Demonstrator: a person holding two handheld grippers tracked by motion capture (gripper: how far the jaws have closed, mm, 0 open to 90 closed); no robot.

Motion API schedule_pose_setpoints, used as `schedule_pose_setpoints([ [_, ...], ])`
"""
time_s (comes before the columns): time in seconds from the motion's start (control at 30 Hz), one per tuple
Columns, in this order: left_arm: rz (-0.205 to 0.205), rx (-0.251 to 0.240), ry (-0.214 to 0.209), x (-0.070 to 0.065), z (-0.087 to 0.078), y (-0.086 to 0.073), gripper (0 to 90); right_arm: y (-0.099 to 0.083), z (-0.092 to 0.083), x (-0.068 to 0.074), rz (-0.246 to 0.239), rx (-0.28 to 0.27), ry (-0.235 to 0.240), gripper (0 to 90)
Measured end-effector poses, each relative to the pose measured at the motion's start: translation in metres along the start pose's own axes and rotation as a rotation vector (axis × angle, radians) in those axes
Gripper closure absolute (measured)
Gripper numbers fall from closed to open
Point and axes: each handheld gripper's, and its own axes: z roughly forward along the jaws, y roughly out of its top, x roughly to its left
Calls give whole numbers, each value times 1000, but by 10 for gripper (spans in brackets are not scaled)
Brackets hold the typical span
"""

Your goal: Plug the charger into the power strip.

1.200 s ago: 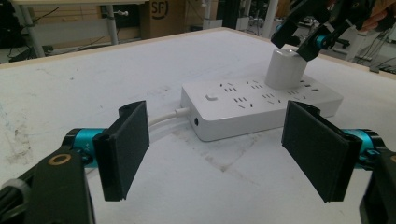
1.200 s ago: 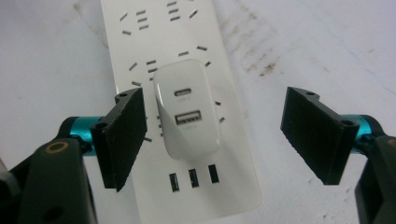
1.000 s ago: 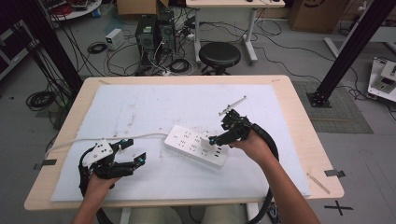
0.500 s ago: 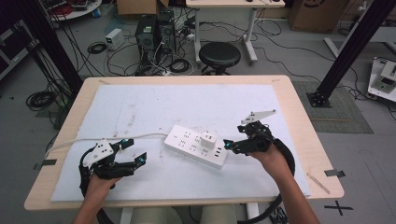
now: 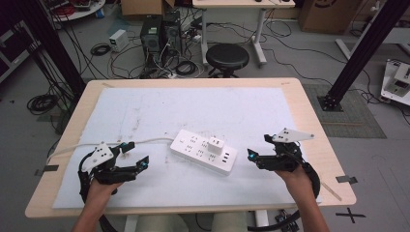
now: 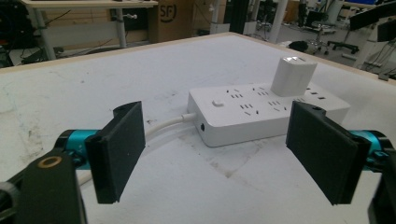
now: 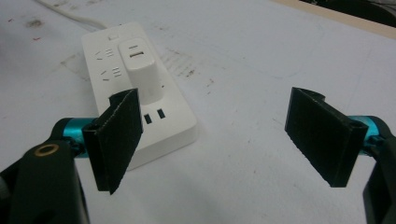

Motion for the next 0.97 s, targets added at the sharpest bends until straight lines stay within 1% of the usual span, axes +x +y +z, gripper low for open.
schedule_pose_setpoints([
  [0.07,1,-3,0,0,-1,0,186,-3,-2,-1,12,-13,-16,195],
  [0.13,6,-1,5,0,-2,0,186,-6,-4,-2,10,-22,-29,195],
  [0.3,5,-4,17,2,-4,2,186,-13,-10,-5,38,-40,-75,195],
  [0.37,7,-6,19,1,-4,3,186,-16,-12,-5,47,-47,-83,195],
  [0.43,14,-3,19,0,-4,4,186,-20,-15,-6,51,-47,-84,195],
  [0.5,12,-2,15,-2,-4,4,186,-24,-16,-7,60,-47,-87,195],
  [0.6,11,1,18,-2,-4,4,186,-28,-17,-8,60,-48,-90,195],
  [0.67,9,2,21,-2,-4,4,186,-29,-17,-7,69,-45,-89,195],
  [0.8,2,-2,27,-1,-5,4,186,-30,-16,-7,63,-44,-89,195],
  [0.97,-5,-3,30,0,-7,3,186,-29,-15,-6,68,-30,-88,195],
])
